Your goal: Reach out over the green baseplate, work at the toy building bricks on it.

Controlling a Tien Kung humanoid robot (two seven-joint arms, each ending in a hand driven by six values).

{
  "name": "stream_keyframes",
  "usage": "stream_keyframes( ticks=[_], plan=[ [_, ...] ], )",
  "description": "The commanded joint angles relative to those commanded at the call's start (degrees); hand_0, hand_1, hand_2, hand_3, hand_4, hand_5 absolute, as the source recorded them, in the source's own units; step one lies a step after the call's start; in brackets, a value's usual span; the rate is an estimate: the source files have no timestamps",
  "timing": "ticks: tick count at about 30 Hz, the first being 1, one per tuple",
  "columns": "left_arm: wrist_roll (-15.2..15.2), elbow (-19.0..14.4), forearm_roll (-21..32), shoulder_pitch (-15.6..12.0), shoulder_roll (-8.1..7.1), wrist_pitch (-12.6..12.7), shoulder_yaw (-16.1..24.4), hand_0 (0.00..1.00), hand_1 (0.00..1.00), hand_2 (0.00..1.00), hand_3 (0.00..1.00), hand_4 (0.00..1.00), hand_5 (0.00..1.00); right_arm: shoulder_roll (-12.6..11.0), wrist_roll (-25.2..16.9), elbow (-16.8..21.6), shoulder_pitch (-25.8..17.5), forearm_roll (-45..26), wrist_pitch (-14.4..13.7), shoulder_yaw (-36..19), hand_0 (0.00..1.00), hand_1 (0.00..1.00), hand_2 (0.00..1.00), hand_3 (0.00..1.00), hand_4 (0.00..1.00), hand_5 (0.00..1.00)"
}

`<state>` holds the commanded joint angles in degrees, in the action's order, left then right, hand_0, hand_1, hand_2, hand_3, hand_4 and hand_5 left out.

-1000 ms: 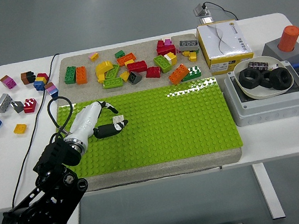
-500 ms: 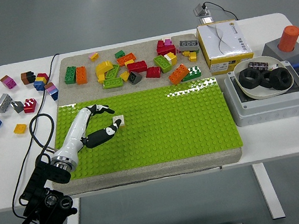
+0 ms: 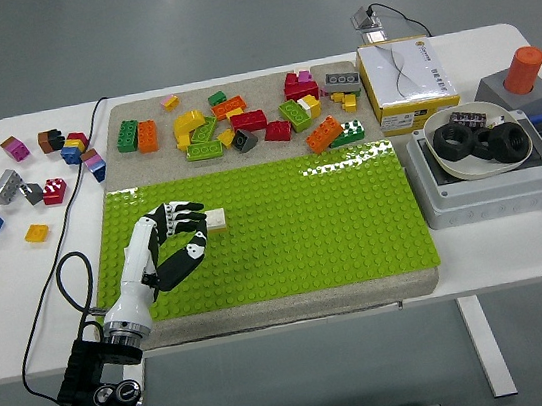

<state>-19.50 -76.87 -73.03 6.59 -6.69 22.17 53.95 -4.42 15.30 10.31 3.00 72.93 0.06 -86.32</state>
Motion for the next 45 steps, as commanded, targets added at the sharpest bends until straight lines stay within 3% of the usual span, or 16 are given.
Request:
stream_keyframes(
  ticks=[5,10,11,13,15,16,19,30,45],
  plan=[
    [-1.4,-1.6,6.8,-0.1,-0.73,-0.4,-2.7,0.557,0.466,0.515,0.542,0.537,0.062,0.0,0.1,0.0,0.0,0.5,0.3,0.0,0.605,0.602,0.656,0.653,0.59,0.82],
    [-3.8,-2.2,16.0,-0.7,-0.81,-6.2,-5.5,0.557,0.466,0.515,0.542,0.537,0.062,-0.2,0.1,0.0,0.0,0.5,0.4,0.0,0.605,0.602,0.656,0.653,0.59,0.82],
    [-4.2,-2.2,17.9,-0.7,-0.75,-7.3,-5.9,0.545,0.458,0.529,0.569,0.707,0.159,-0.2,0.0,0.0,0.0,0.5,0.4,0.0,0.607,0.603,0.656,0.655,0.592,0.817],
    [-5.2,-2.4,22.1,-0.8,-0.64,-9.4,-6.4,0.545,0.458,0.529,0.569,0.707,0.159,-0.3,0.0,0.0,0.0,0.5,0.3,-0.1,0.607,0.603,0.656,0.655,0.592,0.817],
    [-5.6,-2.6,25.2,-0.8,-0.67,-9.9,-6.6,0.545,0.458,0.529,0.569,0.707,0.159,-0.3,0.0,0.0,-0.1,0.5,0.2,-0.1,0.607,0.603,0.656,0.655,0.592,0.817],
    [-5.8,-2.6,27.1,-0.8,-0.73,-9.5,-6.7,0.532,0.445,0.513,0.551,0.627,0.087,-0.3,-0.1,0.0,0.0,0.5,0.2,-0.2,0.607,0.603,0.653,0.655,0.592,0.817],
    [-6.3,-2.5,29.7,-0.5,-0.94,-8.0,-7.7,0.532,0.445,0.513,0.551,0.627,0.087,-0.3,-0.2,0.0,0.0,0.6,0.3,-0.4,0.607,0.603,0.653,0.655,0.592,0.817],
    [-6.7,-1.9,30.3,-0.3,-0.83,-6.9,-9.7,0.525,0.441,0.505,0.543,0.663,0.106,-0.5,-0.6,0.0,0.2,0.1,0.4,-0.6,0.608,0.603,0.654,0.656,0.595,0.812],
    [-7.0,-1.9,22.7,-0.5,-0.34,-5.7,-9.4,0.533,0.439,0.503,0.533,0.658,0.094,-0.7,-1.4,0.0,0.9,-0.1,-1.3,-1.5,0.6,0.602,0.667,0.654,0.593,0.819]
  ],
)
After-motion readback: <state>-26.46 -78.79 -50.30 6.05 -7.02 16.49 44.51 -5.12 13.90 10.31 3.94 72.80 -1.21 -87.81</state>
